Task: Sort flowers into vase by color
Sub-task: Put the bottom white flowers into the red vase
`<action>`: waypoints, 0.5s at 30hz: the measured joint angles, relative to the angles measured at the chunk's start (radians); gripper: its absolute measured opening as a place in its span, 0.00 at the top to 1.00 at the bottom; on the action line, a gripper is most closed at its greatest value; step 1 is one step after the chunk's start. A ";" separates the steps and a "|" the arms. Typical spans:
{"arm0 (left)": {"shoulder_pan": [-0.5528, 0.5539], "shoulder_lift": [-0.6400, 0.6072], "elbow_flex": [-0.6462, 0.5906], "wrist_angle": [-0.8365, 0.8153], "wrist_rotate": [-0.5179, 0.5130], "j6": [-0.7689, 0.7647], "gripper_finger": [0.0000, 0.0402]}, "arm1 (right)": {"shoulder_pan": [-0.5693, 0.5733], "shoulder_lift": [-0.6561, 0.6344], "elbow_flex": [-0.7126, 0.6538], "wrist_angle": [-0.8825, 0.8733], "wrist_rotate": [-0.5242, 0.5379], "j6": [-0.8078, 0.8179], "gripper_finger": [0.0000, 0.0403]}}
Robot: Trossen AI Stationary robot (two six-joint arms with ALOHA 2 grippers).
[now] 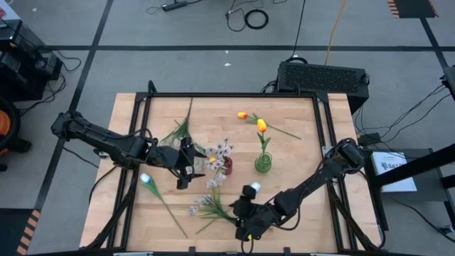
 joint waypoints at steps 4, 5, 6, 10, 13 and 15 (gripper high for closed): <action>0.000 0.000 0.000 -0.008 -0.007 0.000 0.17 | 0.000 0.052 -0.001 0.032 -0.003 -0.022 0.37; 0.000 0.000 0.000 -0.014 -0.007 0.000 0.17 | 0.000 0.059 -0.001 0.049 -0.006 -0.029 0.35; 0.000 0.000 0.000 -0.018 -0.007 0.000 0.17 | 0.000 0.066 0.000 0.060 -0.012 -0.039 0.33; 0.000 0.000 0.000 -0.027 -0.012 0.000 0.17 | -0.005 0.071 0.000 0.077 -0.026 -0.052 0.30; 0.000 0.000 0.000 -0.029 -0.013 0.000 0.17 | -0.007 0.071 0.000 0.101 -0.027 -0.056 0.30; 0.000 0.000 0.000 -0.030 -0.021 0.000 0.17 | -0.007 0.074 0.000 0.109 -0.048 -0.055 0.31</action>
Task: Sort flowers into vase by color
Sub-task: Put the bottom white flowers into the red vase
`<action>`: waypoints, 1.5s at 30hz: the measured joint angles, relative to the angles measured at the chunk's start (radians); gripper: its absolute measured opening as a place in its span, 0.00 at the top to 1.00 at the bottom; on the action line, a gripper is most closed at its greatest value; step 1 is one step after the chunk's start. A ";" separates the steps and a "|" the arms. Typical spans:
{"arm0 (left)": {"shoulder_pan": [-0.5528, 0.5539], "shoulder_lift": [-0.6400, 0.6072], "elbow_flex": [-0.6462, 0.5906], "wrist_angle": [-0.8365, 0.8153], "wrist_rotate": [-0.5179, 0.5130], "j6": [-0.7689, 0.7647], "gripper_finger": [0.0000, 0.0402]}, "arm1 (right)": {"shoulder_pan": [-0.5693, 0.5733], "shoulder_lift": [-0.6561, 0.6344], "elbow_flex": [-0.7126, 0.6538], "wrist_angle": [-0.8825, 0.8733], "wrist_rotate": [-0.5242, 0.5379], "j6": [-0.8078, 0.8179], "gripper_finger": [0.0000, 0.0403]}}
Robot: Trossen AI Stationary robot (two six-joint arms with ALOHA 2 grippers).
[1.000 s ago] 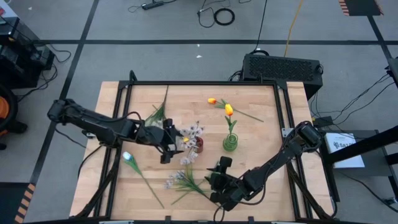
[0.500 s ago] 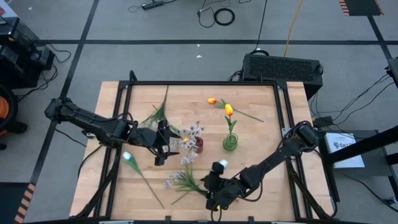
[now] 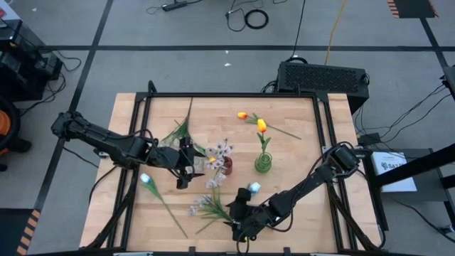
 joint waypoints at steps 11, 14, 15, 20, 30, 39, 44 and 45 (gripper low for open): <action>0.000 0.000 0.000 -0.003 -0.004 0.002 0.17 | -0.019 0.127 0.070 0.041 -0.021 -0.058 0.31; 0.000 0.000 0.000 -0.002 -0.005 0.003 0.17 | -0.028 0.157 0.087 0.023 -0.023 -0.060 0.31; 0.000 0.000 0.000 -0.002 -0.005 0.005 0.17 | -0.030 0.162 0.089 0.021 -0.024 -0.059 0.31; 0.000 0.000 0.000 -0.003 -0.005 0.007 0.17 | -0.045 0.171 0.091 -0.001 -0.024 -0.028 0.35; 0.000 0.000 0.000 -0.002 -0.005 0.009 0.17 | -0.045 0.172 0.090 -0.013 -0.024 -0.026 0.68; 0.000 0.000 0.000 -0.002 -0.005 0.009 0.17 | -0.045 0.172 0.090 -0.018 -0.024 -0.068 0.94; 0.000 0.000 0.000 0.005 -0.005 0.009 0.17 | -0.045 0.130 0.089 -0.028 -0.026 -0.087 0.98; 0.000 0.000 0.000 0.005 -0.005 0.009 0.17 | -0.046 0.116 0.089 -0.026 -0.025 -0.091 0.98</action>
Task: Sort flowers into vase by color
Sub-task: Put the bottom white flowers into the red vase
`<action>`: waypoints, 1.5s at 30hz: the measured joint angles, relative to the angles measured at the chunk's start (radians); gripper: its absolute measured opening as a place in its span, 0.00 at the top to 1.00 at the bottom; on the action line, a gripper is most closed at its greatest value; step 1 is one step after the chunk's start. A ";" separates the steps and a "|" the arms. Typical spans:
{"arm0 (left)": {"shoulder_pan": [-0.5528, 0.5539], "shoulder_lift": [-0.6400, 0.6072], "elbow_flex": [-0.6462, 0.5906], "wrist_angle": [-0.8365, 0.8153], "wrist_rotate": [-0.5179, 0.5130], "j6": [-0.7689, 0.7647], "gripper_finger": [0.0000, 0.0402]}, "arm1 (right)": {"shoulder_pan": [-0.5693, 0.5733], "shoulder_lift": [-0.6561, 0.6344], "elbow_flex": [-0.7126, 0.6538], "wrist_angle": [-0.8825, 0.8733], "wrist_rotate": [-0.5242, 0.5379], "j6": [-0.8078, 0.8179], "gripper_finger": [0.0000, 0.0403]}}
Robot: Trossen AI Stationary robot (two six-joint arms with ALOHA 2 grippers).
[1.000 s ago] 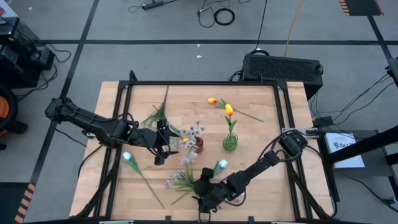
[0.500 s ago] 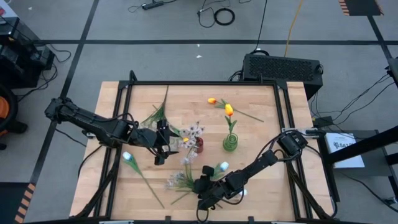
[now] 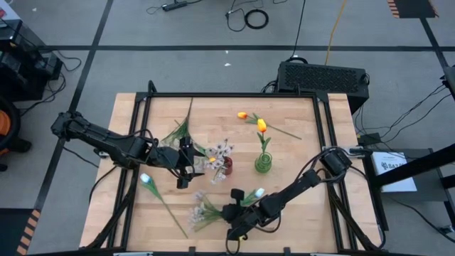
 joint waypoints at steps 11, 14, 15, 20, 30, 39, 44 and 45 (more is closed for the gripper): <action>0.000 -0.064 0.000 0.126 -0.089 0.007 0.17 | 0.015 -0.186 0.000 -0.153 -0.015 -0.044 0.99; -0.006 -0.078 0.000 0.170 -0.092 0.018 0.17 | 0.021 -0.260 0.000 -0.180 -0.029 -0.056 0.99; -0.008 -0.081 0.000 0.174 -0.092 0.019 0.17 | 0.027 -0.284 0.001 -0.192 -0.030 -0.063 0.99; -0.029 -0.084 0.000 0.200 -0.120 0.025 0.17 | 0.066 -0.414 0.000 -0.219 -0.031 -0.133 0.99; -0.067 -0.114 0.000 0.304 -0.220 0.053 0.17 | 0.221 -0.735 0.001 -0.108 0.119 -0.436 0.99; -0.176 -0.193 0.000 0.300 -0.211 0.080 0.17 | 0.373 -0.860 -0.077 -0.101 0.361 -0.548 0.99; -0.255 -0.182 0.000 0.392 -0.200 0.184 0.17 | 0.381 -0.878 -0.245 0.164 0.445 -0.624 0.99; -0.262 -0.174 0.000 0.431 -0.200 0.205 0.17 | 0.368 -0.878 -0.292 0.283 0.440 -0.678 0.99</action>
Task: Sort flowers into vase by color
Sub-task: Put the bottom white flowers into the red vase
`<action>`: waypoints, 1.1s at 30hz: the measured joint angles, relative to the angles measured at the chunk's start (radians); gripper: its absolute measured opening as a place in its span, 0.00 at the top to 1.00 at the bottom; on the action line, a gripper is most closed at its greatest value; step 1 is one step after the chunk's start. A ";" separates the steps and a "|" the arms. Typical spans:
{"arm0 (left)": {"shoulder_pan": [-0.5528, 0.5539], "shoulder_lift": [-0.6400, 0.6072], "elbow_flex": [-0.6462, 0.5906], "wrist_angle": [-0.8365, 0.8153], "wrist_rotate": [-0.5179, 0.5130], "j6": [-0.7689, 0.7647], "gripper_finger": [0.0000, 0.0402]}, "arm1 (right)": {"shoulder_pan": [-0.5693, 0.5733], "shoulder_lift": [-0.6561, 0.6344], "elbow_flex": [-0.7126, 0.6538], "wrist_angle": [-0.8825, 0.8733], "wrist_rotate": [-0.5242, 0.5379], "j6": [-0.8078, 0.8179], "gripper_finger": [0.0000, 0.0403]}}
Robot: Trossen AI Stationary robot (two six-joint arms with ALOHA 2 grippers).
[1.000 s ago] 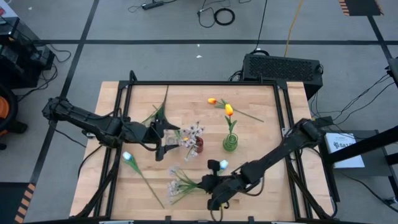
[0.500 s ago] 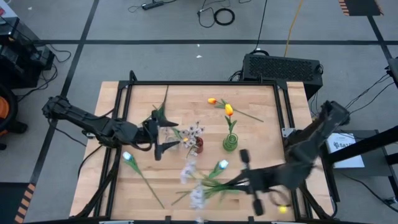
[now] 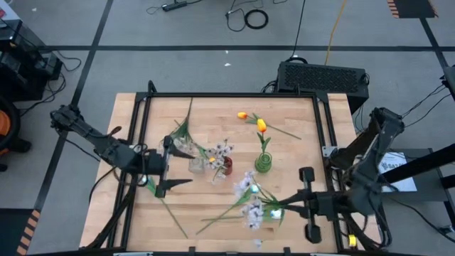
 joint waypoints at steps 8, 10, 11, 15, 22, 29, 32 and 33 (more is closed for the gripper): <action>-0.039 0.073 0.000 0.212 0.029 0.108 0.17 | -0.196 0.052 -0.288 0.961 -0.315 -0.302 0.99; -0.039 0.098 0.000 0.254 0.030 0.109 0.17 | -0.242 0.056 -0.314 1.045 -0.416 -0.295 0.99; -0.038 0.112 0.000 0.283 0.032 0.109 0.17 | -0.263 0.062 -0.317 1.061 -0.460 -0.278 0.99; -0.038 0.180 0.000 0.433 0.037 0.161 0.17 | -0.319 0.082 -0.317 1.074 -0.609 -0.227 0.99; -0.038 0.323 0.063 0.573 -0.019 0.235 0.17 | -0.335 0.117 -0.317 1.190 -0.684 -0.209 0.98; -0.038 0.505 0.215 0.561 -0.087 0.259 0.17 | -0.335 0.118 -0.317 1.203 -0.734 -0.202 0.98; -0.038 0.582 0.290 0.566 -0.135 0.259 0.17 | -0.339 0.118 -0.317 1.210 -0.733 -0.200 0.98; -0.035 0.606 0.312 0.563 -0.151 0.260 0.17 | -0.342 0.120 -0.315 1.209 -0.733 -0.198 0.98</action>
